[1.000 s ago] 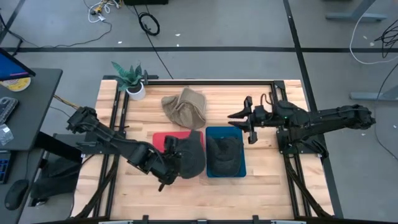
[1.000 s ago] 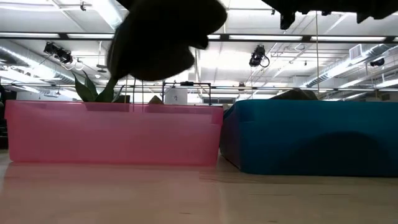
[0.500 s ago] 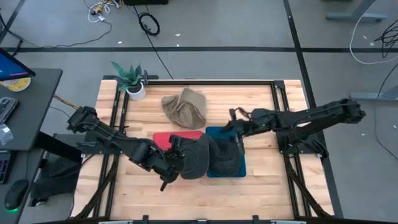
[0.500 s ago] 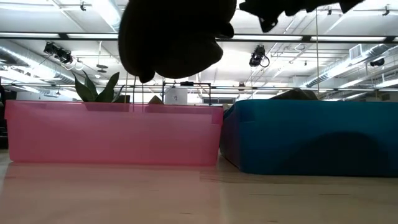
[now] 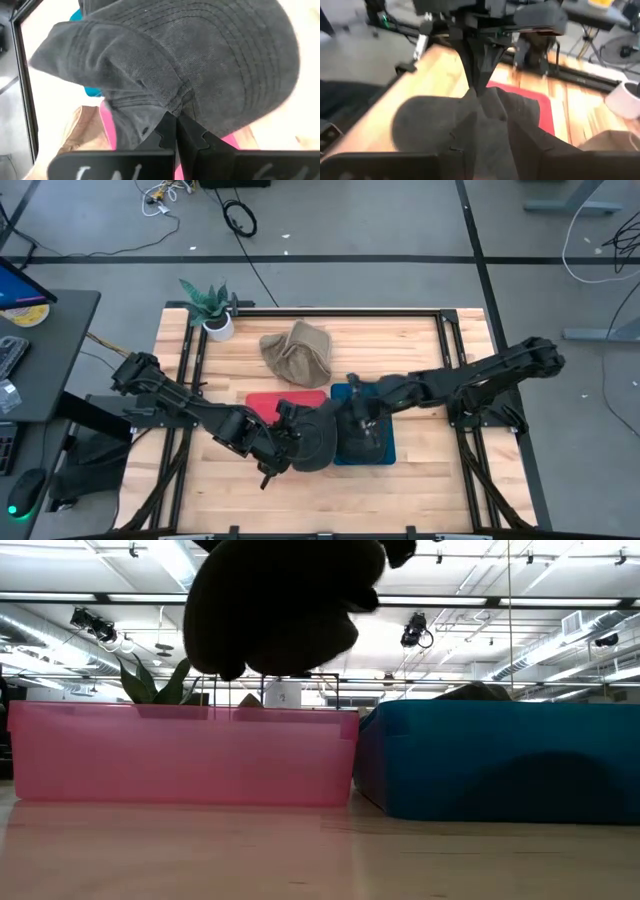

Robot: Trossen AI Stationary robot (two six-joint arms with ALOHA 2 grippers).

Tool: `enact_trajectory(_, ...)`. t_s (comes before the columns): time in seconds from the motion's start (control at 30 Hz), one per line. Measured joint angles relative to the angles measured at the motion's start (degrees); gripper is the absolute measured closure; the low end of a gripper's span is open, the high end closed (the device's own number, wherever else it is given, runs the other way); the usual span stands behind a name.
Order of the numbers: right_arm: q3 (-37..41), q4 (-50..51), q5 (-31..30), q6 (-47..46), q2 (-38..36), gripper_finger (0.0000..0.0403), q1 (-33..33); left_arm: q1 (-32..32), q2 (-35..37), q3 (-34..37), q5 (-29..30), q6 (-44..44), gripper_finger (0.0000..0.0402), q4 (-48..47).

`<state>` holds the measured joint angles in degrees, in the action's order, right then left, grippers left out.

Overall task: Pick & Place hat
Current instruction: Put the black cap into the blue bin

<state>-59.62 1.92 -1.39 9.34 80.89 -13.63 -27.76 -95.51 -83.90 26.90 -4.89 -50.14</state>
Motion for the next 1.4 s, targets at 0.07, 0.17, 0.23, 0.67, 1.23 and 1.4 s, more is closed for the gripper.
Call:
enact_trajectory(0.07, -3.0, 2.5, -1.0, 0.0, 2.9, 0.0287, -0.3, 0.9, -0.9, 0.0, -0.4, -1.2, 0.04, 0.5)
enact_trajectory(0.17, -7.4, 5.7, -1.3, -1.0, 6.4, 0.028, -0.3, 2.2, -1.6, 0.0, -0.8, -1.8, 0.04, 0.3)
enact_trajectory(0.23, -9.7, 7.0, -1.3, -1.5, 8.4, 0.0276, -0.2, 2.9, -1.6, 0.0, -0.9, -1.7, 0.04, 0.5)
enact_trajectory(0.67, -15.6, 12.4, 0.0, -10.5, 15.4, 0.0251, 0.6, 3.2, -1.6, 0.0, -0.1, -1.5, 0.04, 0.1)
enact_trajectory(1.23, -15.6, 13.6, 2.5, -13.1, 18.6, 0.0252, 2.4, 3.2, -1.7, 0.0, 2.7, -1.8, 0.04, -0.6)
enact_trajectory(1.4, -15.6, 10.4, 6.4, -13.2, 18.6, 0.0252, 2.4, 3.2, -1.7, 0.0, 3.5, -1.8, 0.04, -0.7)
